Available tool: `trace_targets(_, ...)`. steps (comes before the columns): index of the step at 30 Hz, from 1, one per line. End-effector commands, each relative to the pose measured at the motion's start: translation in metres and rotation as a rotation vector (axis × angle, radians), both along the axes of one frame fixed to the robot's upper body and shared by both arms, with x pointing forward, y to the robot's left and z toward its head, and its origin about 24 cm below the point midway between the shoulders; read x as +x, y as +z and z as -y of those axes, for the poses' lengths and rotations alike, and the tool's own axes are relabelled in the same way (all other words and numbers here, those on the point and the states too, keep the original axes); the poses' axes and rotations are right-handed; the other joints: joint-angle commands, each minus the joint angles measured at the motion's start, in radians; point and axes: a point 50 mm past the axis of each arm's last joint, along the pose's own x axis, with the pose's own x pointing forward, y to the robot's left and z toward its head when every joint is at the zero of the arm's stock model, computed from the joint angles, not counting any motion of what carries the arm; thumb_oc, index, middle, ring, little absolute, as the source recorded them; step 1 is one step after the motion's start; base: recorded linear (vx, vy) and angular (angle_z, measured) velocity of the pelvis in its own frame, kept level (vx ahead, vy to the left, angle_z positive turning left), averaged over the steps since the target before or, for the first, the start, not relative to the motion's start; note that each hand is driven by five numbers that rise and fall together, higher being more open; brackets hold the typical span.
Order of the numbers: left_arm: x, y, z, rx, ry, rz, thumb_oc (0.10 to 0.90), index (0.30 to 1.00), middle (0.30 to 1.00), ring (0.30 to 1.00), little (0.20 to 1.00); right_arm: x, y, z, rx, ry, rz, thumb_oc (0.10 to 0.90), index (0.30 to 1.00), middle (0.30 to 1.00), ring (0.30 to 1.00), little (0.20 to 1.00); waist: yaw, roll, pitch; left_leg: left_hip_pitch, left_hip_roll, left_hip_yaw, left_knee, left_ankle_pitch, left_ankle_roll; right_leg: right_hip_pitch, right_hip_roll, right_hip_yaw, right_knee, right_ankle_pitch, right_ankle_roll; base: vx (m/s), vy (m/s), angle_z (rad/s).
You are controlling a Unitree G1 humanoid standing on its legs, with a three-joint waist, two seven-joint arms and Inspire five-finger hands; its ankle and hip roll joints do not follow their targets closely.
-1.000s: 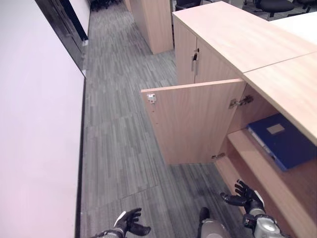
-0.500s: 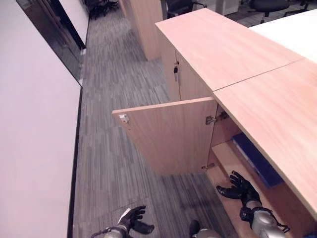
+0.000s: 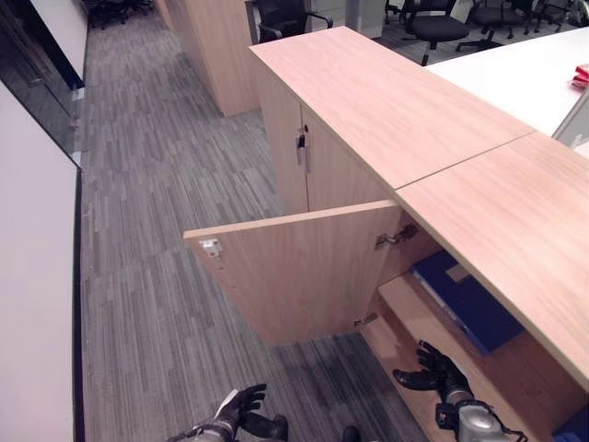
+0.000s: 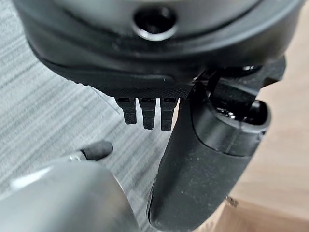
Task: Put the empty folder in the office cabinet
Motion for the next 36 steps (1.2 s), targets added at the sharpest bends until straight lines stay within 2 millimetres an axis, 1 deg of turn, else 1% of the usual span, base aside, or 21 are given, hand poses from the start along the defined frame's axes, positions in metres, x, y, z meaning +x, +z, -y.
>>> trace_targets(1,0.005,0.008,-0.028,0.086,0.013,0.039,0.8,0.9,0.9,0.9,0.9,0.029,0.019,-0.009,0.008,0.051,0.139,0.8,0.9,0.9,0.9,0.9,0.022,-0.029,-0.047,0.031,0.009,0.047,0.027,-0.11,-0.005,-0.047,-0.188,0.046,0.065,-0.033,0.179,0.05,0.09,-0.08)
trace_targets(5,0.005,0.009,-0.035,0.102,0.041,0.04,0.8,0.9,0.9,0.9,0.9,0.026,0.017,-0.013,0.022,0.059,0.134,0.8,0.9,0.9,0.9,0.9,0.018,-0.038,-0.052,0.045,0.002,0.062,0.03,-0.122,0.005,-0.049,-0.199,0.052,0.078,-0.03,0.187,0.03,0.063,-0.12)
trace_targets(7,0.005,0.011,-0.039,0.105,0.081,0.051,0.8,0.9,0.9,0.9,0.9,0.02,0.013,-0.014,0.027,0.054,0.116,0.8,0.9,0.9,0.9,0.9,0.017,-0.045,-0.058,0.056,0.0,0.067,0.027,-0.128,0.01,-0.046,-0.206,0.053,0.083,-0.028,0.191,0.04,0.059,-0.07)
trace_targets(8,0.009,0.013,-0.043,0.094,0.154,0.084,0.8,0.9,0.9,0.9,0.9,0.015,0.01,-0.015,0.038,0.039,0.101,0.8,0.9,0.9,0.9,0.9,0.018,-0.051,-0.063,0.06,-0.004,0.068,0.025,-0.13,0.014,-0.045,-0.211,0.051,0.088,-0.027,0.195,0.02,0.04,-0.08)
trace_targets(10,0.01,0.015,-0.045,0.088,0.18,0.1,0.8,0.9,0.9,0.9,0.9,0.013,0.008,-0.016,0.045,0.035,0.097,0.8,0.9,0.9,0.9,0.9,0.017,-0.054,-0.066,0.064,-0.004,0.07,0.024,-0.131,0.014,-0.043,-0.214,0.05,0.089,-0.028,0.197,0.02,0.026,-0.09)
trace_targets(11,0.014,0.018,-0.047,0.08,0.22,0.126,0.8,0.9,0.9,0.9,0.9,0.01,0.007,-0.017,0.052,0.027,0.095,0.8,0.9,0.9,0.9,0.9,0.018,-0.059,-0.069,0.067,-0.006,0.071,0.022,-0.133,0.016,-0.042,-0.215,0.049,0.09,-0.027,0.198,0.02,0.013,-0.05)
trace_targets(14,0.039,0.037,-0.059,0.032,0.396,0.297,0.8,0.9,0.9,0.9,0.9,0.002,0.003,-0.02,0.067,0.006,0.079,0.8,0.9,0.9,0.9,0.9,0.019,-0.071,-0.076,0.079,-0.006,0.072,0.019,-0.136,0.019,-0.039,-0.22,0.045,0.092,-0.024,0.202,0.0,0.0,0.0)
trace_targets(16,0.042,0.04,-0.06,0.017,0.423,0.323,0.8,0.9,0.9,0.9,0.9,0.002,0.003,-0.021,0.068,0.005,0.077,0.8,0.9,0.9,0.9,0.9,0.019,-0.072,-0.077,0.081,-0.006,0.074,0.018,-0.137,0.019,-0.038,-0.22,0.043,0.093,-0.025,0.202,0.0,0.0,0.0)
trace_targets(18,0.061,0.059,-0.07,-0.011,0.51,0.452,0.8,0.9,0.9,0.9,0.9,0.0,0.001,-0.021,0.065,0.001,0.071,0.8,0.9,0.9,0.9,0.9,0.019,-0.077,-0.081,0.086,-0.004,0.075,0.017,-0.138,0.018,-0.036,-0.222,0.042,0.095,-0.024,0.203,0.0,0.0,0.0)
trace_targets(19,0.075,0.075,-0.077,-0.028,0.548,0.547,0.8,0.9,0.9,0.9,0.9,-0.002,0.001,-0.021,0.065,0.001,0.071,0.8,0.9,0.9,0.9,0.9,0.015,-0.078,-0.084,0.091,-0.003,0.079,0.016,-0.14,0.016,-0.033,-0.222,0.041,0.095,-0.025,0.203,0.0,0.0,0.0)
trace_targets(20,0.075,0.075,-0.077,-0.027,0.548,0.547,0.8,0.9,0.9,0.9,0.9,-0.002,0.001,-0.021,0.065,0.002,0.071,0.8,0.9,0.9,0.9,0.9,0.015,-0.078,-0.083,0.092,-0.003,0.08,0.016,-0.14,0.016,-0.033,-0.222,0.041,0.095,-0.025,0.203,0.0,0.0,0.0)
trace_targets(21,0.093,0.093,-0.084,-0.024,0.543,0.636,0.8,0.9,0.9,0.9,0.9,-0.003,0.0,-0.022,0.065,0.009,0.065,0.8,0.9,0.9,0.9,0.9,0.009,-0.077,-0.089,0.097,0.0,0.083,0.014,-0.141,0.014,-0.032,-0.221,0.04,0.092,-0.026,0.204,0.0,0.001,-0.03)
trace_targets(22,0.093,0.093,-0.084,-0.024,0.543,0.636,0.8,0.9,0.9,0.9,0.9,-0.003,0.0,-0.022,0.065,0.009,0.065,0.8,0.9,0.9,0.9,0.9,0.009,-0.077,-0.088,0.097,0.001,0.083,0.014,-0.141,0.014,-0.031,-0.221,0.04,0.092,-0.026,0.204,0.0,0.0,0.0)
trace_targets(24,0.112,0.116,-0.09,-0.027,0.537,0.737,0.8,0.9,0.9,0.9,0.9,-0.005,-0.001,-0.023,0.066,0.025,0.058,0.8,0.9,0.9,0.9,0.9,0.004,-0.076,-0.092,0.102,0.004,0.087,0.013,-0.142,0.011,-0.031,-0.22,0.041,0.088,-0.022,0.204,0.0,-0.006,-0.03)
trace_targets(25,0.112,0.116,-0.09,-0.027,0.537,0.737,0.8,0.9,0.9,0.9,0.9,-0.005,-0.001,-0.023,0.066,0.025,0.058,0.8,0.9,0.9,0.9,0.9,0.004,-0.076,-0.092,0.102,0.004,0.087,0.013,-0.142,0.011,-0.031,-0.22,0.041,0.088,-0.022,0.204,0.0,0.0,0.0)
trace_targets(26,0.128,0.138,-0.096,-0.02,0.512,0.822,0.8,0.9,0.9,0.9,0.9,-0.007,-0.002,-0.023,0.059,0.043,0.045,0.8,0.9,0.9,0.9,0.9,0.0,-0.074,-0.097,0.106,0.008,0.093,0.01,-0.142,0.008,-0.031,-0.217,0.038,0.079,-0.019,0.204,0.0,0.0,0.0)
trace_targets(29,0.152,0.174,-0.101,0.008,0.43,0.934,0.8,0.9,0.9,0.9,0.9,-0.012,-0.005,-0.023,0.059,0.063,0.022,0.8,0.9,0.9,0.9,0.9,-0.009,-0.071,-0.106,0.109,0.011,0.1,0.006,-0.138,0.003,-0.024,-0.211,0.034,0.069,-0.018,0.203,0.01,-0.01,-0.03)
trace_targets(30,0.153,0.174,-0.101,0.008,0.429,0.935,0.8,0.9,0.9,0.9,0.9,-0.012,-0.005,-0.023,0.06,0.062,0.022,0.8,0.9,0.9,0.9,0.9,-0.009,-0.071,-0.104,0.11,0.011,0.1,0.006,-0.139,0.003,-0.023,-0.211,0.033,0.069,-0.018,0.203,0.02,-0.02,-0.06)
trace_targets(31,0.162,0.186,-0.102,0.016,0.406,0.964,0.8,0.9,0.9,0.9,0.9,-0.013,-0.007,-0.025,0.064,0.076,0.01,0.8,0.9,0.9,0.9,0.9,-0.017,-0.069,-0.107,0.112,0.014,0.103,0.004,-0.137,0.0,-0.021,-0.21,0.033,0.067,-0.017,0.204,0.01,-0.015,-0.03)
trace_targets(33,0.17,0.195,-0.101,0.02,0.378,0.983,0.8,0.9,0.9,0.9,0.9,-0.013,-0.008,-0.026,0.064,0.084,0.007,0.8,0.9,0.9,0.9,0.9,-0.023,-0.068,-0.109,0.114,0.016,0.107,0.002,-0.136,-0.002,-0.021,-0.209,0.033,0.065,-0.015,0.205,0.01,-0.013,-0.06)
trace_targets(36,0.181,0.202,-0.095,0.043,0.307,0.984,0.8,0.9,0.9,0.9,0.9,-0.011,-0.008,-0.027,0.06,0.097,0.001,0.8,0.9,0.9,0.9,0.9,-0.031,-0.065,-0.108,0.115,0.018,0.114,0.002,-0.136,-0.003,-0.025,-0.208,0.034,0.067,-0.012,0.207,0.0,-0.006,-0.06)
